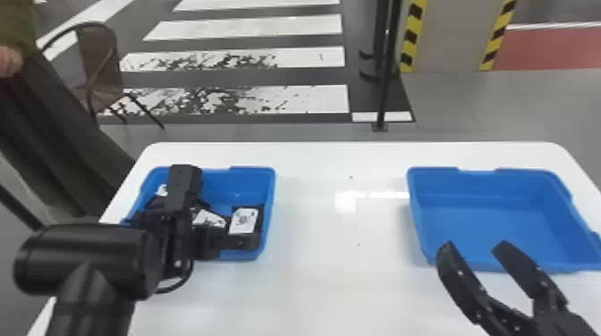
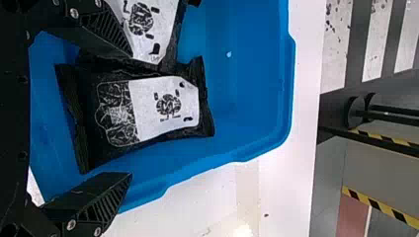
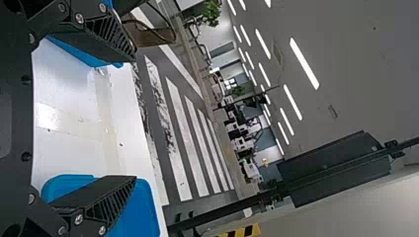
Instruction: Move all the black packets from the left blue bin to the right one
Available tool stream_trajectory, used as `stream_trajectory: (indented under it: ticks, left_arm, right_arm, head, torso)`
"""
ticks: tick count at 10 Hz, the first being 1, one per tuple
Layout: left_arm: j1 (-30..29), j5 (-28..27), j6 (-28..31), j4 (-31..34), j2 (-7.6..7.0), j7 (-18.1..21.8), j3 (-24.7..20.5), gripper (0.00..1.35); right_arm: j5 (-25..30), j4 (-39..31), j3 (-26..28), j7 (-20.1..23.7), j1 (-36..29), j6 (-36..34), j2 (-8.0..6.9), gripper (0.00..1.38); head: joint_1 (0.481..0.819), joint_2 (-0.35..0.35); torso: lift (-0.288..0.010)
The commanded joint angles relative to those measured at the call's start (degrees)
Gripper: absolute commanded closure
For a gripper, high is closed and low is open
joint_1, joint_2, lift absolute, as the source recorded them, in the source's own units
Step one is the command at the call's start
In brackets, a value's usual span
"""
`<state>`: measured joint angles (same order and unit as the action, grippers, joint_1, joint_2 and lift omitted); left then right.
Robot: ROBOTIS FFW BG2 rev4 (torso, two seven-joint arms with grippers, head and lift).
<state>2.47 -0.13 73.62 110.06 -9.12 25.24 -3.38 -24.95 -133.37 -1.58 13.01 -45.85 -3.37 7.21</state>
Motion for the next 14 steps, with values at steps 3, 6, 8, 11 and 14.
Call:
stream_trajectory:
  ticks: [3, 6, 8, 11, 14]
  left_arm:
    - [4.3, 1.6, -2.3, -8.9, -0.19, 0.0, 1.9, 0.48]
    - [4.8, 2.4, -4.6, -10.7, 0.07, 0.0, 3.5, 1.16]
    - [3.4, 2.4, -5.4, -10.6, 0.25, 0.5, 2.1, 1.21]
    - [0.6, 2.6, -5.4, -5.4, 0.25, 1.7, -0.6, 1.21]
    - [-0.9, 0.6, -5.3, -0.2, 0.16, 1.8, -2.9, 1.21]
  right_arm:
    - [-0.4, 0.3, -0.1, 0.0, 0.1, 0.0, 0.00, 0.19]
    - [-0.6, 0.3, -0.1, 0.0, 0.1, 0.0, 0.00, 0.19]
    - [-0.9, 0.3, -0.1, 0.0, 0.0, 0.0, 0.09, 0.19]
    - [-0.9, 0.1, -0.1, 0.0, -0.1, 0.0, 0.26, 0.19]
    - [-1.0, 0.1, -0.1, 0.0, -0.3, 0.0, 0.26, 0.19]
  head:
    - [0.695, 0.112]
    - [0.695, 0.079]
    - [0.695, 0.073]
    - [0.695, 0.083]
    - [0.695, 0.104]
  torso:
    - [-0.140]
    - [-0.140]
    - [-0.140]
    - [-0.140]
    - [-0.140]
